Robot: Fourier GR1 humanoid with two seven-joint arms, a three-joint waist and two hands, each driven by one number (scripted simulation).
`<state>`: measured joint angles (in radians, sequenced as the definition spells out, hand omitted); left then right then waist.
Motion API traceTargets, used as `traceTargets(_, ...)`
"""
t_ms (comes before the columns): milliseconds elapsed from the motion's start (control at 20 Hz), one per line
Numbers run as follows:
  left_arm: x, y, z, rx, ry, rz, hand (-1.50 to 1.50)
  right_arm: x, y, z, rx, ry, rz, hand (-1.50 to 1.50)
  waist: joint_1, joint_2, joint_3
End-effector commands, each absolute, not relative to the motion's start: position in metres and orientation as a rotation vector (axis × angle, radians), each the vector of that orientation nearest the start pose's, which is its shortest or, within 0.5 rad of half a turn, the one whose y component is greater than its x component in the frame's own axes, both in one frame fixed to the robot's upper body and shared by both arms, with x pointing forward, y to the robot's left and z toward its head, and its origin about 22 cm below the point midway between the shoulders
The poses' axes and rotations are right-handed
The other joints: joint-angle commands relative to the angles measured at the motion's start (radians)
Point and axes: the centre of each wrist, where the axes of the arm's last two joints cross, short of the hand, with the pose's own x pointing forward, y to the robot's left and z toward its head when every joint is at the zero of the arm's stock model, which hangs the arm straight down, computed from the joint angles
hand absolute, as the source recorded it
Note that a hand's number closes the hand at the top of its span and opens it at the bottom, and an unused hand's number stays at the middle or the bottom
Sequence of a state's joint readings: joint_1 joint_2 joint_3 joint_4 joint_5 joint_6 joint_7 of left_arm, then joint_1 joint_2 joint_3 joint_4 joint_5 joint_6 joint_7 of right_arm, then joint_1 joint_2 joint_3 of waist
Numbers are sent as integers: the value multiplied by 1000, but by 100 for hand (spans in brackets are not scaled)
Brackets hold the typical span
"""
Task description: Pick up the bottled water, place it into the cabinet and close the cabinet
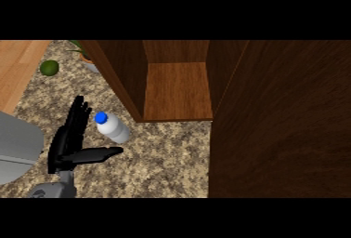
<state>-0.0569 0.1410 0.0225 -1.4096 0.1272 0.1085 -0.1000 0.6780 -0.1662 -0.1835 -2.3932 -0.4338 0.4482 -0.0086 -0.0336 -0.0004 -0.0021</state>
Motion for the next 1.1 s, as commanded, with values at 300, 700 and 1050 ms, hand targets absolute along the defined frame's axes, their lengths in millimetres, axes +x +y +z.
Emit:
traceTargets(300, 278, 264, -72, 135, -1500, 92, -150, 42, -294, 147, 308, -1879, 152, -150, -8, 0, 0)
traceTargets(700, 269, 256, -113, 74, -1505, 194, -150, 47, -288, 155, 323, -1892, 129, -150, 0, 7, -3)
traceTargets(1050, 272, 267, -126, -103, -1556, 201, -150, 46, -291, 149, 293, -1897, 125, -150, 4, 5, -2)
